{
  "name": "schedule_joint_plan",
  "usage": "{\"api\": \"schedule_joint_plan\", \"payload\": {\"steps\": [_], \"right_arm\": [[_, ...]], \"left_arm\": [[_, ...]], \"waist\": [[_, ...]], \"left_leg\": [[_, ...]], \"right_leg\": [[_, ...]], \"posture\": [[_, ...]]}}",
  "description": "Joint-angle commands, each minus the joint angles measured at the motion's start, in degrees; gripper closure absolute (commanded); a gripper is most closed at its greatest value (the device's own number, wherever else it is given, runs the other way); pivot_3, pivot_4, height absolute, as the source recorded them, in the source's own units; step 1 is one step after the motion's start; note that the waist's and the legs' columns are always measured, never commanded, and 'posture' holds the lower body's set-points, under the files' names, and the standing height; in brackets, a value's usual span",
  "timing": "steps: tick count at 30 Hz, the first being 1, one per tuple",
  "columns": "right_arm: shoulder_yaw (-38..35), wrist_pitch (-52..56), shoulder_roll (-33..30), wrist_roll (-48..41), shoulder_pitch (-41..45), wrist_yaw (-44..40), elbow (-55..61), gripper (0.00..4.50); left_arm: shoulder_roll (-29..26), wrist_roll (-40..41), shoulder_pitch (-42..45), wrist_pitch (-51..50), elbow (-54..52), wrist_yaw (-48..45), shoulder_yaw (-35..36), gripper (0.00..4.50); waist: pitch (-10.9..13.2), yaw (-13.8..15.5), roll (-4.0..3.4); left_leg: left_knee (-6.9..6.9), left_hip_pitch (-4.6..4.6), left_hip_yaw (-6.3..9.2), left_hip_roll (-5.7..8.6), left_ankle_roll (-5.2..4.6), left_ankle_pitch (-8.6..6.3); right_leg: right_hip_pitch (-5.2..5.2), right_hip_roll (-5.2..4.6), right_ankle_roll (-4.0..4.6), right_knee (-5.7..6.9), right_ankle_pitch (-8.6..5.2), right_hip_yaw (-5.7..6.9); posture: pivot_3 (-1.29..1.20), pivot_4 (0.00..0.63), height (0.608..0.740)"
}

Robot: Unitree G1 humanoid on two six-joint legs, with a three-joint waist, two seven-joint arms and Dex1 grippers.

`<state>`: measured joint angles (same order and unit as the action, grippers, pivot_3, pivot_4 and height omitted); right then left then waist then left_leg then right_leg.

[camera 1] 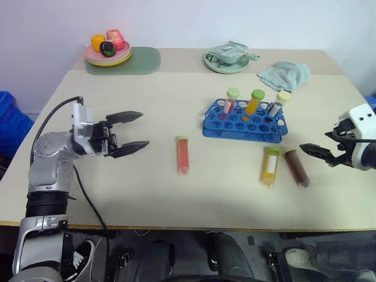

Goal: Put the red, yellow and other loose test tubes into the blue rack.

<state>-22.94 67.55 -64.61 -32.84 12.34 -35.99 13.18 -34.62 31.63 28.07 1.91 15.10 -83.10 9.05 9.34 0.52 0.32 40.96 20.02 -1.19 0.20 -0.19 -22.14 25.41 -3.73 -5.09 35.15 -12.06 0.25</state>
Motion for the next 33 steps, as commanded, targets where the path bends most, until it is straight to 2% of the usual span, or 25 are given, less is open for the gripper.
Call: {"api": "schedule_joint_plan", "payload": {"steps": [1,15,22,33], "right_arm": [[-0.78,9.86,-1.45,-1.72,4.33,1.70,-0.26,0.00],[7.47,24.12,0.19,-1.97,14.55,4.38,-2.94,0.00],[10.10,24.95,0.31,-5.67,16.81,6.40,-6.86,0.00],[13.69,24.95,2.85,-11.85,17.64,14.94,-8.25,0.00]], "left_arm": [[1.12,-0.65,1.45,2.65,0.66,-1.06,-0.77,0.35],[3.30,2.10,-4.15,-0.48,-7.30,-2.15,-2.38,0.35],[3.22,2.65,-6.84,-0.27,-9.31,-1.58,-2.34,0.35],[3.31,2.88,-7.42,-0.61,-10.43,-1.52,-2.80,0.35]], "waist": [[0.00,0.03,0.00],[0.00,0.14,0.00],[0.00,0.14,0.00],[0.00,0.15,0.00]], "left_leg": [[0.00,0.01,0.02,0.00,0.00,0.00],[0.01,0.11,0.13,-0.02,-0.01,0.00],[0.01,0.12,0.19,-0.02,-0.01,-0.01],[0.01,0.13,0.19,-0.02,-0.01,-0.01]], "right_leg": [[0.00,0.00,0.00,0.00,0.00,0.00],[0.05,-0.07,0.00,-0.02,0.00,-0.01],[0.06,-0.08,0.00,-0.03,0.00,-0.01],[0.08,-0.07,0.00,-0.03,0.00,-0.01]], "posture": [[0.00,0.150,0.740],[0.00,0.150,0.740],[0.00,0.150,0.740],[0.00,0.150,0.740]]}}
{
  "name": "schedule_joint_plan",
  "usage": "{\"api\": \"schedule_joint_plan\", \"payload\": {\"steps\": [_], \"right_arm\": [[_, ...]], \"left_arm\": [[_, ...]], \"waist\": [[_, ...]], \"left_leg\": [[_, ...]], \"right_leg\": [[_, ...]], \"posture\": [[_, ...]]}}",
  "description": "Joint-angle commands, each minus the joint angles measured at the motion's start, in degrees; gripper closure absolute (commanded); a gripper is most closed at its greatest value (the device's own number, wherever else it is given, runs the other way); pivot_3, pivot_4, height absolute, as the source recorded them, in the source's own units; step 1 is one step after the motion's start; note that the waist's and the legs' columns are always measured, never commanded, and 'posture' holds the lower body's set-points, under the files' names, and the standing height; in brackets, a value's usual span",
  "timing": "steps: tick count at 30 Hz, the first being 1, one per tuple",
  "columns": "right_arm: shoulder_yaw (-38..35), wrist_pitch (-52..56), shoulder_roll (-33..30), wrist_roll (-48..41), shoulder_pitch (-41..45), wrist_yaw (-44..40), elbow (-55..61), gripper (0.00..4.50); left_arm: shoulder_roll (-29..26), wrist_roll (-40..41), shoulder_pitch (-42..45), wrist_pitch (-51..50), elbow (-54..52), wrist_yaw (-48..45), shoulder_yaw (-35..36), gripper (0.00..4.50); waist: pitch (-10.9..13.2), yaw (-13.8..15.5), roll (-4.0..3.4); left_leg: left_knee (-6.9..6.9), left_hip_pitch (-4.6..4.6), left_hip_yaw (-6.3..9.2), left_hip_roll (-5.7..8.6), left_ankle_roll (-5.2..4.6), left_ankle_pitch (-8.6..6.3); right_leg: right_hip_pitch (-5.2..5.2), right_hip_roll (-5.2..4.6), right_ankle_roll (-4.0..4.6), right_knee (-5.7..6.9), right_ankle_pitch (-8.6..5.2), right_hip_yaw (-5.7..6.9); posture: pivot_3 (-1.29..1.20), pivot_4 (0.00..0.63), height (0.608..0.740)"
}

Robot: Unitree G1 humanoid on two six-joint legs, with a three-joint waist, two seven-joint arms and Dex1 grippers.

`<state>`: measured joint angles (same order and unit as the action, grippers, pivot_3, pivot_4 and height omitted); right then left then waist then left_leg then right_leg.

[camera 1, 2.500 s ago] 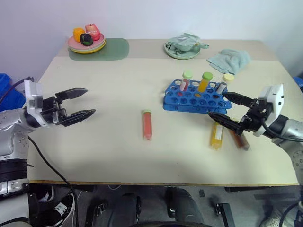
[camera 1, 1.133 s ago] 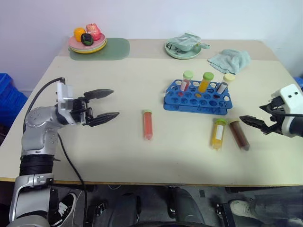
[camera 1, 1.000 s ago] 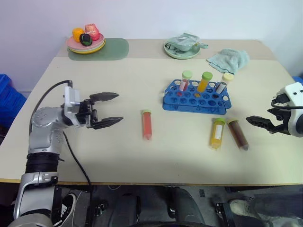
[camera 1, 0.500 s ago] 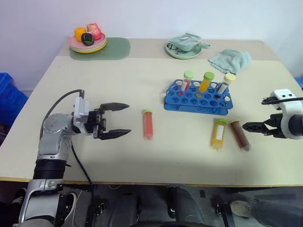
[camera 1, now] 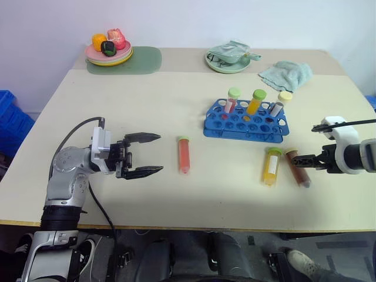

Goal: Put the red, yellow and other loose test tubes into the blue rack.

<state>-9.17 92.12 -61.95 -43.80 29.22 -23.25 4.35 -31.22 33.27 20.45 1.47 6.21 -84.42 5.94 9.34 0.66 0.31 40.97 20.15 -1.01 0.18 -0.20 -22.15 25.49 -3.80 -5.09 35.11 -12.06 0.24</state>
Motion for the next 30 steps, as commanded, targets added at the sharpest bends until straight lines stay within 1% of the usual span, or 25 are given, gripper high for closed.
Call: {"api": "schedule_joint_plan", "payload": {"steps": [1,7,11,13,17,19,23,27,30], "right_arm": [[0.06,0.38,0.50,-1.06,1.02,3.13,0.23,0.00],[1.50,0.38,1.21,-2.30,2.36,6.87,-1.43,0.00],[2.20,0.38,1.85,-6.16,4.52,10.65,-4.33,0.00],[3.62,0.38,0.90,-7.08,5.04,11.75,-4.84,0.00],[6.75,0.38,-1.36,-12.48,5.78,13.99,-6.72,0.00],[8.37,0.38,-2.26,-13.44,6.50,14.76,-7.31,0.00],[10.48,0.38,-3.41,-12.51,7.68,15.54,-9.53,0.00],[13.17,0.38,-3.03,-12.92,11.67,15.42,-12.37,0.00],[14.12,0.38,-2.47,-13.68,12.52,15.72,-13.14,0.00]], "left_arm": [[-0.08,1.20,0.23,-0.13,-1.49,-0.25,0.29,0.35],[-0.02,1.12,0.34,-0.05,-1.34,-0.28,0.27,0.35],[-0.03,1.13,0.19,-0.06,-1.40,-0.22,0.29,0.35],[0.01,1.15,-0.02,-0.14,-1.55,-0.08,0.30,0.35],[0.33,1.12,-0.60,0.11,-1.89,0.36,0.31,0.35],[0.58,1.17,-1.03,0.23,-2.18,0.64,0.31,0.35],[0.88,1.34,-2.03,0.08,-3.17,1.18,0.38,0.35],[0.99,1.37,-3.18,0.19,-4.00,1.52,0.52,0.35],[1.06,1.46,-3.72,0.06,-4.76,1.91,0.59,0.35]], "waist": [[0.00,0.01,0.00],[0.00,-0.01,0.00],[0.00,-0.08,0.00],[0.00,-0.06,0.00],[0.00,0.01,0.00],[0.00,-0.03,0.00],[0.00,-0.06,0.00],[0.00,-0.08,-0.01],[0.00,-0.05,-0.01]], "left_leg": [[0.00,0.00,0.00,0.00,0.00,0.00],[0.00,0.01,-0.01,0.00,0.00,0.00],[0.00,0.00,-0.02,0.00,0.00,0.00],[0.00,0.02,-0.02,-0.01,0.00,0.00],[0.00,0.06,-0.02,-0.01,0.00,0.00],[0.00,0.06,-0.02,-0.01,0.00,0.00],[0.00,0.06,-0.03,-0.02,-0.01,0.00],[0.00,0.08,-0.03,-0.02,-0.01,0.00],[-0.01,0.08,-0.02,-0.03,-0.01,-0.01]], "right_leg": [[0.00,0.00,0.00,0.00,0.00,0.00],[0.00,0.00,0.00,0.00,0.00,0.00],[0.01,0.00,0.00,0.00,0.00,0.00],[0.02,0.01,0.00,0.00,0.00,0.00],[0.03,-0.01,0.00,-0.01,0.00,0.00],[0.04,-0.02,0.00,-0.02,0.00,0.00],[0.05,-0.01,0.00,-0.02,0.00,0.00],[0.08,-0.02,0.00,-0.02,0.00,0.00],[0.08,0.00,0.00,-0.03,0.00,0.00]], "posture": [[0.00,0.150,0.740],[0.00,0.150,0.740],[0.00,0.150,0.740],[0.00,0.150,0.740],[0.00,0.150,0.740],[0.00,0.150,0.740],[0.00,0.150,0.740],[0.00,0.150,0.740],[0.00,0.150,0.740]]}}
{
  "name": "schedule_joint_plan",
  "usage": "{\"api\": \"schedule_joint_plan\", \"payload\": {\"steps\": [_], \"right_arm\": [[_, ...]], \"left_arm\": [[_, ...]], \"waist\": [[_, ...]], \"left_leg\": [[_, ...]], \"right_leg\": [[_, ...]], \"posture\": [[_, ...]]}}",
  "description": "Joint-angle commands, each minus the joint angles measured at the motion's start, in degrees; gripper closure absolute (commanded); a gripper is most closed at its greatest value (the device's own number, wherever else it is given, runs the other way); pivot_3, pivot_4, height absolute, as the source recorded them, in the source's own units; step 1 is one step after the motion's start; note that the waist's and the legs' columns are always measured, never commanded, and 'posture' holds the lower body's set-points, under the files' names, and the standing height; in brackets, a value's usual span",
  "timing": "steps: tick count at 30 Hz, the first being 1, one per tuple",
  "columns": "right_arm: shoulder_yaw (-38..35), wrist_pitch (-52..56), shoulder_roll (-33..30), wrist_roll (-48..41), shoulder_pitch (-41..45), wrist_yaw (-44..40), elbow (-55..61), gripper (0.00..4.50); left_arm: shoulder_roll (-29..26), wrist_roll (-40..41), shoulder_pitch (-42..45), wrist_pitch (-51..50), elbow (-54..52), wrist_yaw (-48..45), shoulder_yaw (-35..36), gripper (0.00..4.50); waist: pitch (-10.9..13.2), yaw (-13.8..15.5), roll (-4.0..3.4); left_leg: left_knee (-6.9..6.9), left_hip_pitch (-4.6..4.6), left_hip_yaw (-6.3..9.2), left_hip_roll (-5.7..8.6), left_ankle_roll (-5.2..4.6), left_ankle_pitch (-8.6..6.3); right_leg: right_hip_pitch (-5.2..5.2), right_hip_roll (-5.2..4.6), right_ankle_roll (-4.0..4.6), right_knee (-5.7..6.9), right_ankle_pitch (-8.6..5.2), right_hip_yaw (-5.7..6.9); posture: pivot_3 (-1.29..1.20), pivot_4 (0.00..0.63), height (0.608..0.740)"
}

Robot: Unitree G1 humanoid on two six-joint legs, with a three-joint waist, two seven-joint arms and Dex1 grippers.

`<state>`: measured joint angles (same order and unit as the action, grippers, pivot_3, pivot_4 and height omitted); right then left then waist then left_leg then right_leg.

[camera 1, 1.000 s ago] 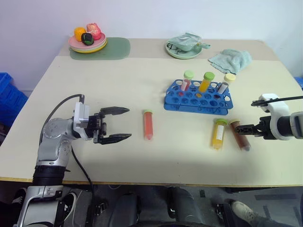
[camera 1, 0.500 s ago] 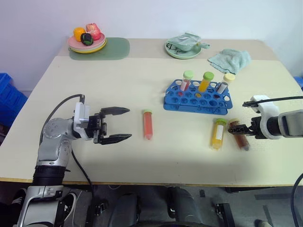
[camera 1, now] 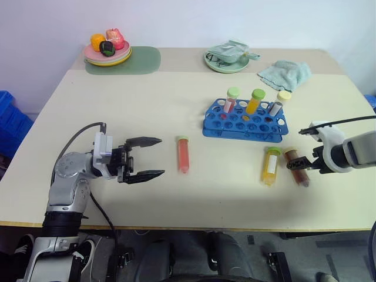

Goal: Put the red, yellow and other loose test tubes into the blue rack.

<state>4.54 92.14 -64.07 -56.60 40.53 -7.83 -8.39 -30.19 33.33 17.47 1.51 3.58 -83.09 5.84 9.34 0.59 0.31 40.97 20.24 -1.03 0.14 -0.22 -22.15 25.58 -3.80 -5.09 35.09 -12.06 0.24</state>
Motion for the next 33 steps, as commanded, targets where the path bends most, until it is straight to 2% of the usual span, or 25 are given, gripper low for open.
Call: {"api": "schedule_joint_plan", "payload": {"steps": [1,20,33], "right_arm": [[0.44,0.36,-0.21,-0.95,1.17,0.39,-0.41,0.00],[-3.03,0.36,1.98,0.56,-4.76,1.81,3.35,0.00],[-3.33,0.36,4.79,6.66,-1.84,0.20,2.69,0.00]], "left_arm": [[0.02,1.44,-0.86,-0.04,-2.36,0.72,0.70,0.35],[-1.13,2.00,-0.41,-0.86,-3.29,1.29,0.57,0.35],[-1.16,2.17,-0.51,-1.55,-4.01,1.90,0.59,0.35]], "waist": [[0.00,0.07,0.00],[0.00,0.09,0.00],[0.00,0.04,0.00]], "left_leg": [[0.00,0.01,0.00,0.00,0.00,0.00],[0.00,0.04,0.00,-0.02,-0.05,-0.03],[0.00,0.05,0.00,-0.01,-0.04,-0.02]], "right_leg": [[0.00,0.00,0.00,0.00,0.00,0.00],[0.01,-0.02,0.00,-0.02,0.00,0.00],[0.02,-0.03,0.00,-0.02,0.00,0.00]], "posture": [[0.00,0.150,0.740],[0.00,0.150,0.740],[0.00,0.150,0.740]]}}
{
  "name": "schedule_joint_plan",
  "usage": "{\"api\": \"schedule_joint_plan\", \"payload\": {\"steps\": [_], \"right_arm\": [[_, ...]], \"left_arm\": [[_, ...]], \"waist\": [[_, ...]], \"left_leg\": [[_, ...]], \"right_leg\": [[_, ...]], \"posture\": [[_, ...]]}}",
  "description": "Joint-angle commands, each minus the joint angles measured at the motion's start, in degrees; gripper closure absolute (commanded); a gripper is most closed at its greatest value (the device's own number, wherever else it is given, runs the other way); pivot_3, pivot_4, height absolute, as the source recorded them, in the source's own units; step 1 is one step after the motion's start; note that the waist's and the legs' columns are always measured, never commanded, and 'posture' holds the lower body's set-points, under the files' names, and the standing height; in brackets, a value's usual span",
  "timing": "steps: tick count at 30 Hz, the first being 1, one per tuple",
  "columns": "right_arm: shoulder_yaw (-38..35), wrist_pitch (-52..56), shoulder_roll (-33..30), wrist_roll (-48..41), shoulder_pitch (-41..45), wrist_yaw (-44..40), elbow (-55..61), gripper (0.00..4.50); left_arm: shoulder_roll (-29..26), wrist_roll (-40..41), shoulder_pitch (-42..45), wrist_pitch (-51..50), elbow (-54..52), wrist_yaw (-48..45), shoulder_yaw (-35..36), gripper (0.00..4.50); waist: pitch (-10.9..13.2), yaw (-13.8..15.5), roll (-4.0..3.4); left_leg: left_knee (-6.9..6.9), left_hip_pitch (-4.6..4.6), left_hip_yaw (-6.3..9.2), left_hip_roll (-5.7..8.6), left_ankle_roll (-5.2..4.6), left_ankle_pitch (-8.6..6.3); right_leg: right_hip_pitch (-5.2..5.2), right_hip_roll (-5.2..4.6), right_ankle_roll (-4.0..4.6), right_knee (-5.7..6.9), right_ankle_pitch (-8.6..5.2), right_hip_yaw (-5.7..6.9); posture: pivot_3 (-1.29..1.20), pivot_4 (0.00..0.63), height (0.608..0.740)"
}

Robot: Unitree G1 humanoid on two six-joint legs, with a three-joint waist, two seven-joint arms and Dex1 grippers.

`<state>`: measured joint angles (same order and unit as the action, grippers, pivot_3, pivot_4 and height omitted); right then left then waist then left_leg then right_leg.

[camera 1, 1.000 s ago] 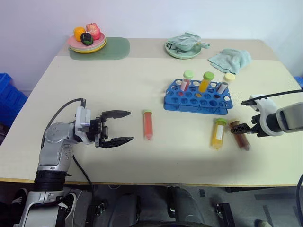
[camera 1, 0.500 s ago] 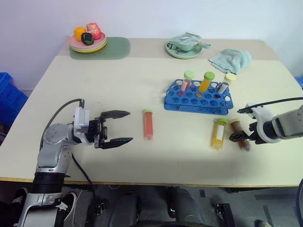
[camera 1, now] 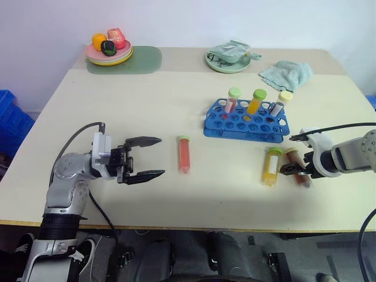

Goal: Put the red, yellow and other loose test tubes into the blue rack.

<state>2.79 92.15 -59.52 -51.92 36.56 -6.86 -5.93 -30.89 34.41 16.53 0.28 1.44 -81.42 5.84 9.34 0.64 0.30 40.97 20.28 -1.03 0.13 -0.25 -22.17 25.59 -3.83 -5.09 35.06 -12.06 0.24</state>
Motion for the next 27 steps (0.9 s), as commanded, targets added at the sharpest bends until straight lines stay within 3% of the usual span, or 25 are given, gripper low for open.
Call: {"api": "schedule_joint_plan", "payload": {"steps": [1,19,23,27], "right_arm": [[-1.45,0.35,0.50,2.75,2.56,-1.09,0.06,0.00],[0.99,0.00,3.93,16.52,5.89,-10.05,-2.13,0.00],[1.22,0.04,4.10,18.37,5.76,-11.73,-1.58,1.22],[1.09,0.33,4.27,19.77,5.44,-12.94,-1.12,1.22]], "left_arm": [[-0.45,1.12,0.41,-0.38,-1.91,0.30,0.59,0.35],[-1.08,1.75,-1.60,-1.70,-4.69,1.77,1.37,0.35],[-1.27,1.82,-1.35,-1.67,-4.45,1.79,1.30,0.30],[-1.39,1.98,-1.16,-1.72,-4.28,1.79,1.11,0.30]], "waist": [[0.00,-0.02,0.00],[0.00,-0.02,0.00],[0.00,-0.02,-0.01],[0.00,-0.05,-0.01]], "left_leg": [[0.00,0.00,0.00,0.01,-0.01,0.00],[-0.01,0.00,0.01,0.03,-0.01,0.00],[-0.01,0.00,0.01,0.03,0.01,0.00],[-0.01,0.00,0.00,0.03,0.01,0.01]], "right_leg": [[0.00,0.01,0.00,0.00,0.00,0.00],[0.00,0.01,0.00,0.00,0.00,0.00],[0.00,0.01,0.00,0.00,0.00,0.00],[0.00,0.01,0.00,0.00,0.00,0.00]], "posture": [[0.00,0.150,0.740],[0.00,0.150,0.740],[0.00,0.150,0.740],[0.00,0.150,0.740]]}}
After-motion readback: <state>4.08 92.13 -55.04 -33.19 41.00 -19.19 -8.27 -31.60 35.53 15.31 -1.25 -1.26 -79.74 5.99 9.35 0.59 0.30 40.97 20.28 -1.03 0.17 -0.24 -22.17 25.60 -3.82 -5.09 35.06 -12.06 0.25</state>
